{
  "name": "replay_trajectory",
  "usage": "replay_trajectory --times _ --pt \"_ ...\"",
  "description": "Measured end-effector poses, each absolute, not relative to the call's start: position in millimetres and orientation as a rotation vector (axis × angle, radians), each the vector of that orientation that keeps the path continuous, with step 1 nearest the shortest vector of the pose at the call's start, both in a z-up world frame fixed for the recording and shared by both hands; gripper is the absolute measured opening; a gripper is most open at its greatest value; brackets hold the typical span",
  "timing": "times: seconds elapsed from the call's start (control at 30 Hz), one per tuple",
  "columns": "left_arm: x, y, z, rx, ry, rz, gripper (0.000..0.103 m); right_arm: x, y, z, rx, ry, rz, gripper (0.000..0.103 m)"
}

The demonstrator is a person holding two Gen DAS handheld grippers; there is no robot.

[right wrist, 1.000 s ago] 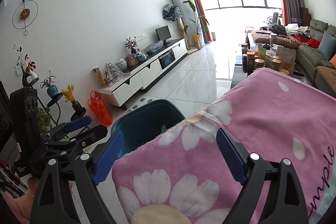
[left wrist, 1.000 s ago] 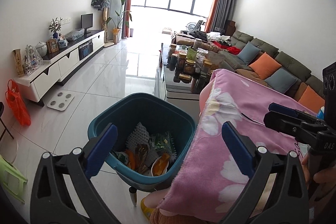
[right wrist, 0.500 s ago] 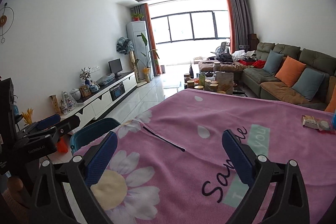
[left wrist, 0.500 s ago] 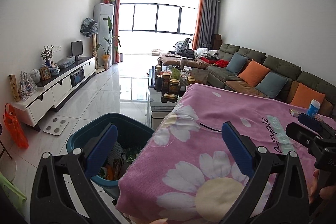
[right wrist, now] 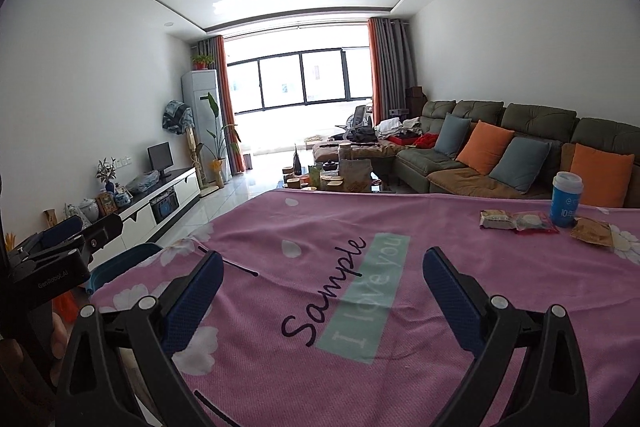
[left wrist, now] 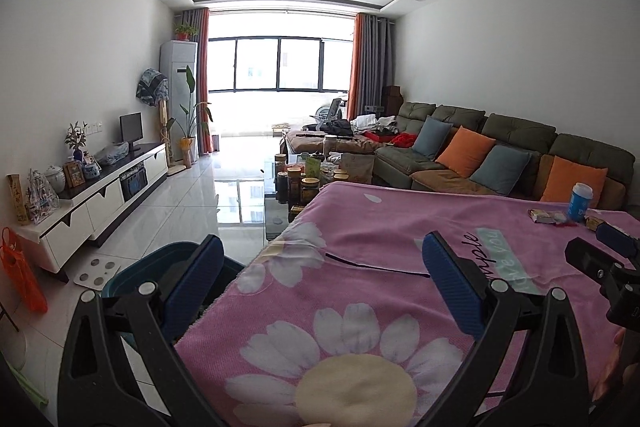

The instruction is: Collect trash

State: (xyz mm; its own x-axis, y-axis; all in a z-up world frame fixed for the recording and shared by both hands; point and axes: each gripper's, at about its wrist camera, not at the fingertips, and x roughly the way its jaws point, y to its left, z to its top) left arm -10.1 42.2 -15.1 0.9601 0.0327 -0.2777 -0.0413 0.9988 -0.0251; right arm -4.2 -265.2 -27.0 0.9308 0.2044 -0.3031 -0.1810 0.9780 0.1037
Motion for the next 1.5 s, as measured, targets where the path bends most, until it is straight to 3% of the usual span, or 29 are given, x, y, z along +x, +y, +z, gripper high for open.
replay_trajectory --times 1.5 --pt "-28 23 -14 0.0 0.196 0.017 0.098 -24 -296 -15 0.097 0.254 0.09 0.096"
